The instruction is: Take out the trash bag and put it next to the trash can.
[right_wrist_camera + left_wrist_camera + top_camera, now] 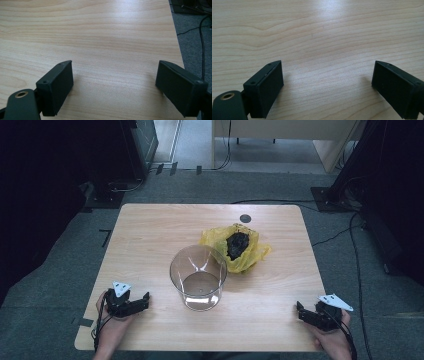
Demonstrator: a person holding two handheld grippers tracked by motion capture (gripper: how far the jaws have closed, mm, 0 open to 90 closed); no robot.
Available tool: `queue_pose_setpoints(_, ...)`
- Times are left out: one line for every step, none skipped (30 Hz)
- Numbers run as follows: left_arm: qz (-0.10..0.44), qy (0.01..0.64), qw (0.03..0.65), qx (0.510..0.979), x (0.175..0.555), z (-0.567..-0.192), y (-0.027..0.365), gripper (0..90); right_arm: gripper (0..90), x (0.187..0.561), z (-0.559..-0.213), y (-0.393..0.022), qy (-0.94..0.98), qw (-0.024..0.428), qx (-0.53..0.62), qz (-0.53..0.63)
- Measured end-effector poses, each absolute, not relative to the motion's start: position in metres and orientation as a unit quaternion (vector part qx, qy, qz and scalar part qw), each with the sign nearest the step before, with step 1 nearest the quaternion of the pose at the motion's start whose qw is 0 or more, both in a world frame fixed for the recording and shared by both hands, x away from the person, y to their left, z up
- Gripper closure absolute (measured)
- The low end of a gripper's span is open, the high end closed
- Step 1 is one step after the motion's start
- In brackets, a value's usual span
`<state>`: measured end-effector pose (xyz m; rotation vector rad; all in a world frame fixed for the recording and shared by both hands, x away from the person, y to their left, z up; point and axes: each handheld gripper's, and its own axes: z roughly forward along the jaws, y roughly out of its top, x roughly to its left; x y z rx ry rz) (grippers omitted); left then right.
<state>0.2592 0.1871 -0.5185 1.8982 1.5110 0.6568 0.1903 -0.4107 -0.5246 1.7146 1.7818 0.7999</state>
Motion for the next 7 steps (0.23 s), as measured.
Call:
queue_pose_setpoints(0.249, 0.572, 0.309, 0.718, 0.2592, -0.5185, 0.1871, 9.7, 14.4, 0.1903, -0.5246, -0.4107, 0.66, 0.268, 0.636, 0.297)
queue_pose_setpoints(0.249, 0.572, 0.309, 0.718, 0.2592, -0.5186, 0.187, 9.7, 14.4, 0.1903, -0.5246, -0.4107, 0.66, 0.268, 0.636, 0.297)
queue_pose_setpoints(0.249, 0.572, 0.309, 0.718, 0.2592, -0.5185, 0.1871, 9.7, 14.4, 0.1903, -0.5246, -0.4108, 0.661, 0.268, 0.635, 0.297)
queue_pose_setpoints(0.248, 0.572, 0.309, 0.718, 0.2592, -0.5185, 0.1871, 9.7, 14.3, 0.1904, -0.5246, -0.4108, 0.661, 0.268, 0.635, 0.297)
queue_pose_setpoints(0.248, 0.571, 0.309, 0.719, 0.2593, -0.5185, 0.1872, 9.8, 14.3, 0.1903, -0.5246, -0.4108, 0.66, 0.268, 0.635, 0.297)
queue_pose_setpoints(0.248, 0.571, 0.309, 0.719, 0.2594, -0.5186, 0.1871, 9.7, 14.3, 0.1903, -0.5246, -0.4108, 0.66, 0.268, 0.636, 0.297)
queue_pose_setpoints(0.248, 0.57, 0.309, 0.72, 0.2594, -0.5184, 0.1872, 9.7, 14.3, 0.1903, -0.5246, -0.4108, 0.66, 0.268, 0.636, 0.297)
